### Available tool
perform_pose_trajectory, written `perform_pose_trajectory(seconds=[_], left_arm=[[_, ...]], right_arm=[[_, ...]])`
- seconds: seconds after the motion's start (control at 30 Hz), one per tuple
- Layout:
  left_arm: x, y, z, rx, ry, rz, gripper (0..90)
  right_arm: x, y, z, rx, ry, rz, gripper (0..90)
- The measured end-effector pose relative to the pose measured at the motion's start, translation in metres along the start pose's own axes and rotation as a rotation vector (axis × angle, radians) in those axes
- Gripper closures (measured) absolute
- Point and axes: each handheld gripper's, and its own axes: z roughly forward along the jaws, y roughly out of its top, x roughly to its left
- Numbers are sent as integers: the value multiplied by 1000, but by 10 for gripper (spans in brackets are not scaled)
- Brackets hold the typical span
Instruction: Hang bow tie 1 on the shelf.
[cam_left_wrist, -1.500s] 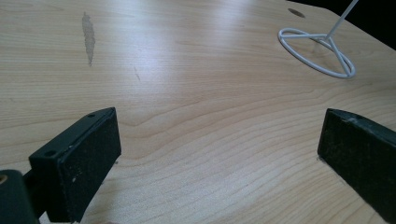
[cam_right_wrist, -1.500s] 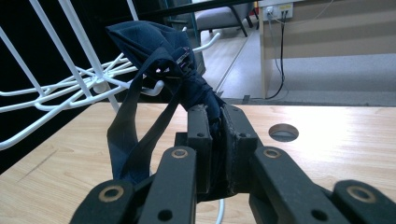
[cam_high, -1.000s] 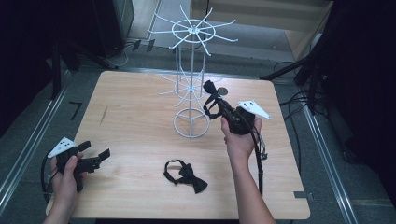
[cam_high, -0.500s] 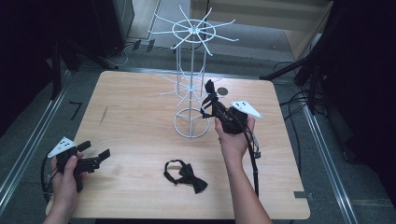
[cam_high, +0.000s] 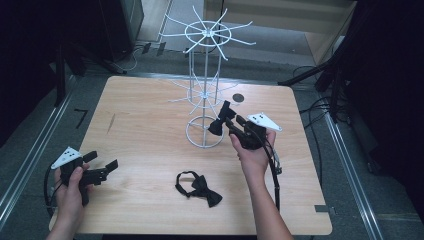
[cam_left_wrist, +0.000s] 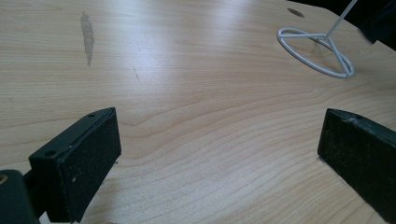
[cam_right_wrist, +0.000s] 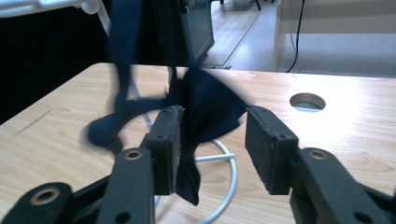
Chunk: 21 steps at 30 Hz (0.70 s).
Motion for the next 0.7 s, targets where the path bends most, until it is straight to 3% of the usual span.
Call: perform_pose_trajectory(seconds=[0.33,0.7], left_arm=[[0,0,0,2,2,0,0],[-1,0,0,-1,5,3,0]], right_arm=[[0,-13,-20,43,38,-57,526],[8,-37,-30,126,66,-83,544]])
